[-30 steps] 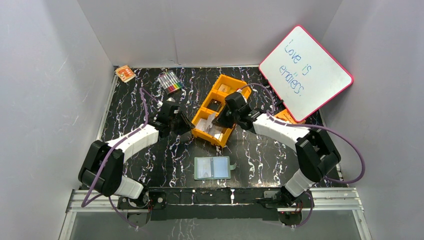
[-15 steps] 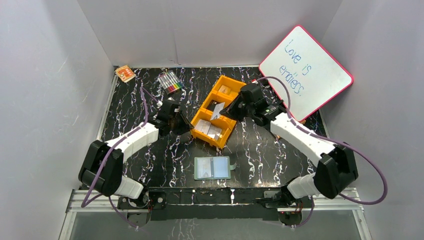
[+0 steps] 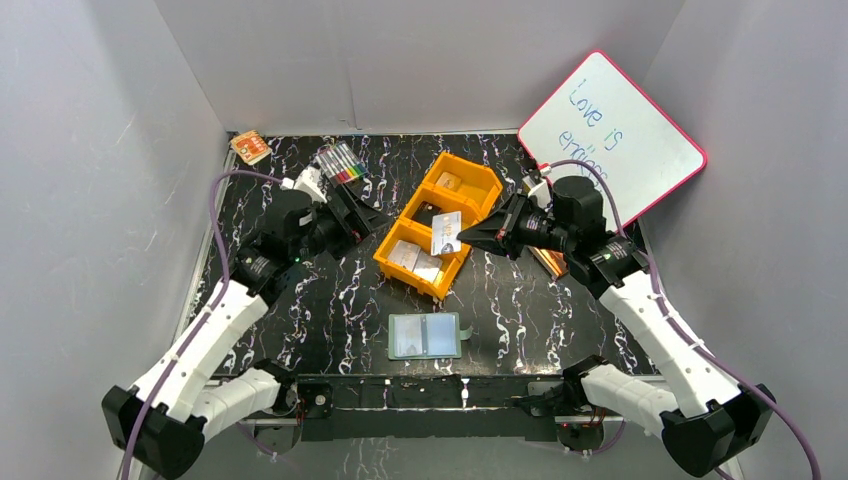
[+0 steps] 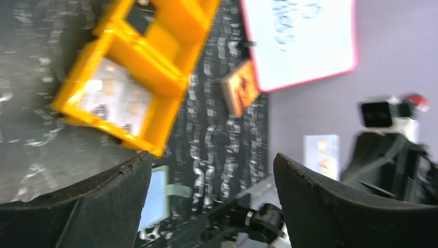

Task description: Put the credit cards into the card holder

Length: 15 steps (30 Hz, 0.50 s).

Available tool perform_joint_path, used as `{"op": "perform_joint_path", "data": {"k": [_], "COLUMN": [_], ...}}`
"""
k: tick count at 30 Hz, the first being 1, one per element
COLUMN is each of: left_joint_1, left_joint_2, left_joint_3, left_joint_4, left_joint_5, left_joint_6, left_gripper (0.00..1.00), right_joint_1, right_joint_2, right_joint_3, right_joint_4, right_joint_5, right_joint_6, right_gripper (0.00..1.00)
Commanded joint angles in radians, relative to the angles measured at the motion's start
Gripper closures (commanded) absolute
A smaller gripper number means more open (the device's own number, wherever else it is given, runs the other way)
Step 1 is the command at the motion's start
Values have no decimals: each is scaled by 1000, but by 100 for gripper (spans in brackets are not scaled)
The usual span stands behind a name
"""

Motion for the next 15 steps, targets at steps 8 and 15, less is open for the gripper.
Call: {"op": "perform_joint_path", "data": {"k": [8,15], "left_joint_1": [-2,-3], "left_joint_2": [-82,-1], "left_joint_3": [-155,-189], "left_joint_4": [557,721], "left_joint_5": [441,544], "left_joint_6": [-242,-341], "left_gripper": [18,28], "right_joint_1": [-6,-6], "right_joint_2": [-57,-47], "right_joint_3": [-126,-191], "right_joint_4": [350,480], "right_joint_5": [-237,-262], "right_joint_6": [141,193], "right_gripper": [100,100]}}
